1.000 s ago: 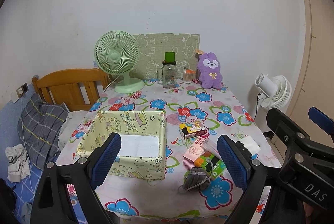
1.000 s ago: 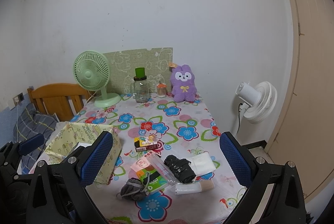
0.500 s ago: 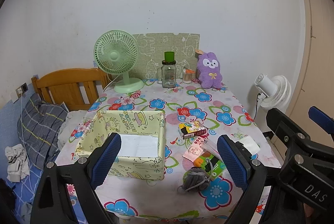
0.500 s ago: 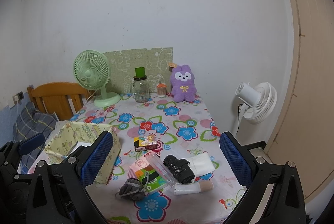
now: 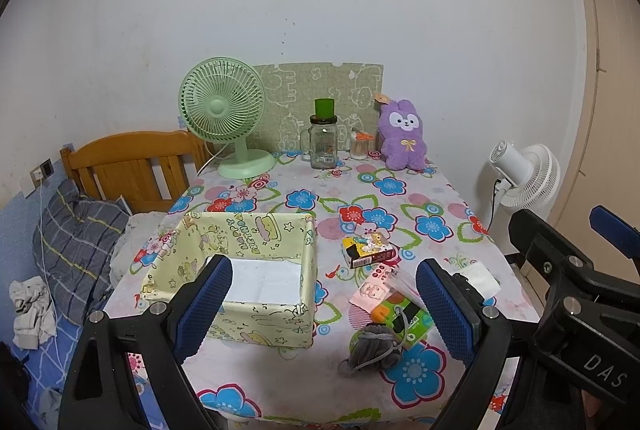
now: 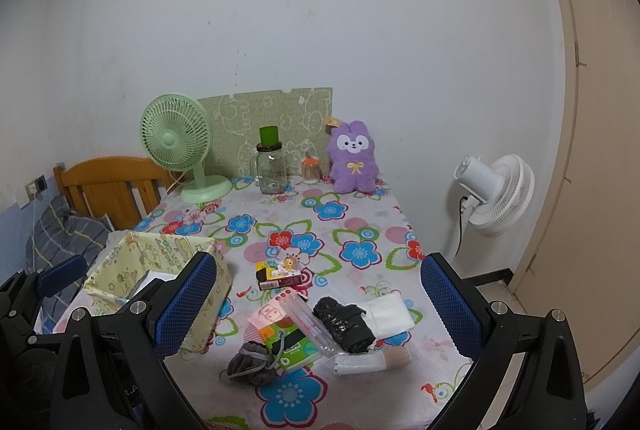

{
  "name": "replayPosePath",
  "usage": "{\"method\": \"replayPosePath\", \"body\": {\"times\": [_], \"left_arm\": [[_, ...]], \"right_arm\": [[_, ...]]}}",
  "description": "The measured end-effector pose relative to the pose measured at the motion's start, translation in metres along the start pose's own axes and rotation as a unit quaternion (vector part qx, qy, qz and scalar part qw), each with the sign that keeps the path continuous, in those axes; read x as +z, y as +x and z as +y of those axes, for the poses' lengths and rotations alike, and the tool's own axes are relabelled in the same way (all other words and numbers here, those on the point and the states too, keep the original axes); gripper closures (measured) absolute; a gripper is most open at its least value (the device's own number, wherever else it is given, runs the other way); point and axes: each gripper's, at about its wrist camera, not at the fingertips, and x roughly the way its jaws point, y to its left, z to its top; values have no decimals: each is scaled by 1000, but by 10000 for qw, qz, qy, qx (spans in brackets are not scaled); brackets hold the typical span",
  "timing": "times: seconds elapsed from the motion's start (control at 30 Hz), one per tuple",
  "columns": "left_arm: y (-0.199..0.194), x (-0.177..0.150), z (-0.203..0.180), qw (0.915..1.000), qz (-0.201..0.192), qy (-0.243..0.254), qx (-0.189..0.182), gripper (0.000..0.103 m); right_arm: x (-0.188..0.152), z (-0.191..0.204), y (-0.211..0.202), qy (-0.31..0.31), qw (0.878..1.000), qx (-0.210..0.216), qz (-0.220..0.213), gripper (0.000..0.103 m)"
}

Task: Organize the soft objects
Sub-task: 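Grasp the grey drawstring pouch with the left tool while the right tool approaches the black bundle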

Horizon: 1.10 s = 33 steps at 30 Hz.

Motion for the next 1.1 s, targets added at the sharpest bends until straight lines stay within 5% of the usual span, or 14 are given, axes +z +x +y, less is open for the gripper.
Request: {"method": "replayPosePath", "body": {"times": [0.5,1.1], "left_arm": [[29,-19,-19,9996,241,-20,-141,13],[93,-64,-41,9943,1040,111,-227,16]], "right_arm": [[-18,-3,27,-147,9997,114,131,2],[-70,-20,96,-111,9957,269,884,10]]}}
